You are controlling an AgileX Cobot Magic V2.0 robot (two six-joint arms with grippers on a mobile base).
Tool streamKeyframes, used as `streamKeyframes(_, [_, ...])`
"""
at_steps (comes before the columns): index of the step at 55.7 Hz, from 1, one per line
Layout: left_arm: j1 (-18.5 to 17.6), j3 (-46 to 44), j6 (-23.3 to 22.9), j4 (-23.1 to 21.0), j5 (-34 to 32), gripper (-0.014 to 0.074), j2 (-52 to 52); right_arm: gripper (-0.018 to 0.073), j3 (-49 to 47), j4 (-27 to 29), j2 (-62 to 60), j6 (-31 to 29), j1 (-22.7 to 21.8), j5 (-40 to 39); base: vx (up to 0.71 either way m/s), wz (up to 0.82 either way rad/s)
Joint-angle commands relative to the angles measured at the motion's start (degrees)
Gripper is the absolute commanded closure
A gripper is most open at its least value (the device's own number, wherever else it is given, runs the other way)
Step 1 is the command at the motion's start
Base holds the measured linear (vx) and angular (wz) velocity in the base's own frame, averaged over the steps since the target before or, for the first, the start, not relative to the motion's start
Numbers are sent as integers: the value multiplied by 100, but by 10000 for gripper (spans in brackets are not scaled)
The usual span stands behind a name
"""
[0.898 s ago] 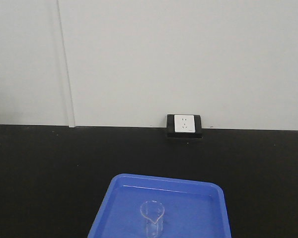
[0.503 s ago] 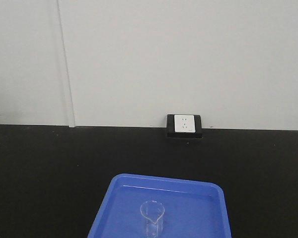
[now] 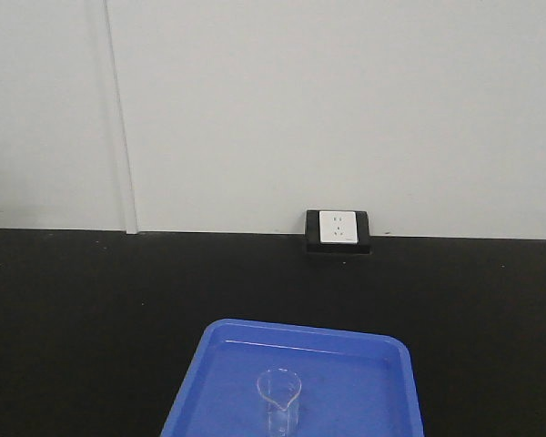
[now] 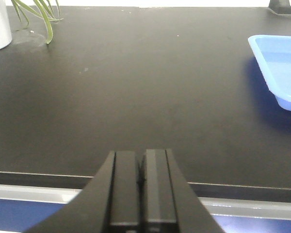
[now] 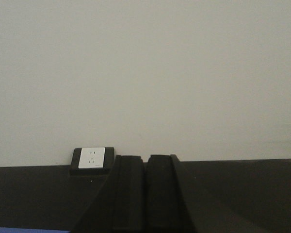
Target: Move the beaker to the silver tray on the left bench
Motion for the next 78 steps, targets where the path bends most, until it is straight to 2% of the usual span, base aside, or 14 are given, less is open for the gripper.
streamKeyframes(1, [-28, 159, -32, -43, -442, 595, -93, 567, -576, -6, 848, -28, -22, -484, 0, 0])
streamKeyframes(14, [-28, 159, -32, -43, -442, 595, -93, 560, -772, -6, 2068, 31, -22, -960, 0, 0])
streamKeyframes(23, [-28, 159, -32, -43, -442, 595, -93, 498, -772, -6, 2592, 31, -22, -1038, 0, 0])
streamKeyframes(30, [-28, 159, -32, -43, -442, 595, -93, 364, -772, -16, 2922, 31, -22, -1057, 0, 0])
streamKeyframes(36, [-28, 159, -32, -43, -442, 595, -93, 187, -772, -21, 3200, 31, -22, -1217, 0, 0])
streamKeyframes(42, [-28, 159, -32, -43, -442, 595, -93, -22, -772, -21, 3526, 31, -22, -1739, 0, 0])
streamKeyframes(47, [-28, 159, -32, -43, -442, 595, -93, -150, -772, -15, 3730, 31, -22, -2195, 0, 0])
streamKeyframes(52, [-28, 159, -32, -43, -442, 595, -93, -168, -772, 1, 3867, 169, -12, -2489, 0, 0])
streamKeyframes(57, [-28, 159, -32, -43, -442, 595, -93, -162, -772, -90, 4014, 640, 63, -2865, 0, 0])
streamKeyframes(60, [-28, 159, -32, -43, -442, 595, -93, -157, -772, -395, 4142, 743, 155, -3168, 0, 0])
streamKeyframes(68, [-28, 159, -32, -43, -442, 595, -93, -118, -772, -2451, 4842, 893, 585, -4316, 0, 0])
streamKeyframes(73, [-28, 159, -32, -43, -442, 595, -93, -99, -772, -3030, 5428, 1213, 911, -4838, 0, 0])
streamKeyframes(78, [-28, 159, -32, -43, -442, 595, -93, -92, -772, -3254, 5988, 1299, 1147, -5111, 0, 0])
